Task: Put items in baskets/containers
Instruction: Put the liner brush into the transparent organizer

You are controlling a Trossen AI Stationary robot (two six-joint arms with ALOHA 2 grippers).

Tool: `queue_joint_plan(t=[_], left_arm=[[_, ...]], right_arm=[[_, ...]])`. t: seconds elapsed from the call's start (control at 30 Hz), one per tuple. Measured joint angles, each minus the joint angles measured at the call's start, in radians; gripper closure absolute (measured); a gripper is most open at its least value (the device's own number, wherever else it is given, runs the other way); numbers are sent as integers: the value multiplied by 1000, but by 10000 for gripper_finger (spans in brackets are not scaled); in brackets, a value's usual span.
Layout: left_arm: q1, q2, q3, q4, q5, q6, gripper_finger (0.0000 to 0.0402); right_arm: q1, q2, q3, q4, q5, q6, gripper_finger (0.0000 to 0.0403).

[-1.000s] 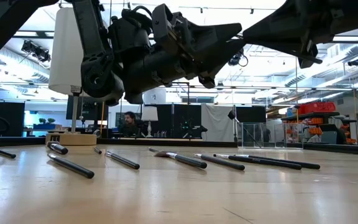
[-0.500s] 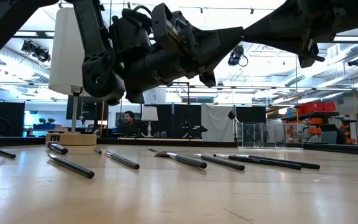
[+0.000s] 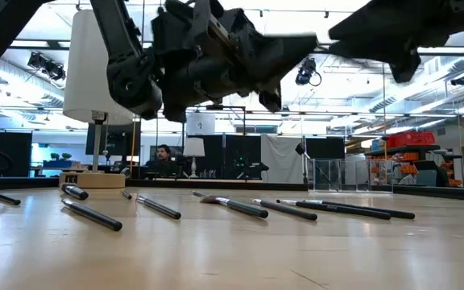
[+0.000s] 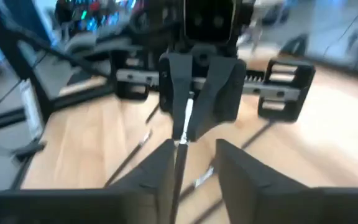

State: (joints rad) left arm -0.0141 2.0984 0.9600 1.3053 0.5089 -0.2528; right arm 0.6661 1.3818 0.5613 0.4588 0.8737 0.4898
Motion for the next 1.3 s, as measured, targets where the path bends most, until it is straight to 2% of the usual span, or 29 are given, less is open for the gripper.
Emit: queue_joint_plan(t=[0.2,0.3,0.43,0.63,0.93,1.03,1.3], left_arm=[[1,-92,1,-355,-104,96,390],[1,-138,3,-526,-200,140,390],[6,-184,4,-635,-275,177,390],[12,-199,4,-639,-290,187,385],[12,-206,4,-643,-303,213,383],[12,-206,4,-645,-302,213,385],[12,-205,4,-644,-300,212,377]], right_arm=[[-57,-168,-1,-438,-231,299,222],[-114,-177,-2,-524,-334,333,209],[-190,-130,-2,-483,-420,250,202],[-256,-33,-2,-315,-426,82,206],[-308,82,-2,-175,-413,-25,254],[-313,100,-2,-113,-414,-70,280],[-318,100,-2,-113,-415,-80,366]])
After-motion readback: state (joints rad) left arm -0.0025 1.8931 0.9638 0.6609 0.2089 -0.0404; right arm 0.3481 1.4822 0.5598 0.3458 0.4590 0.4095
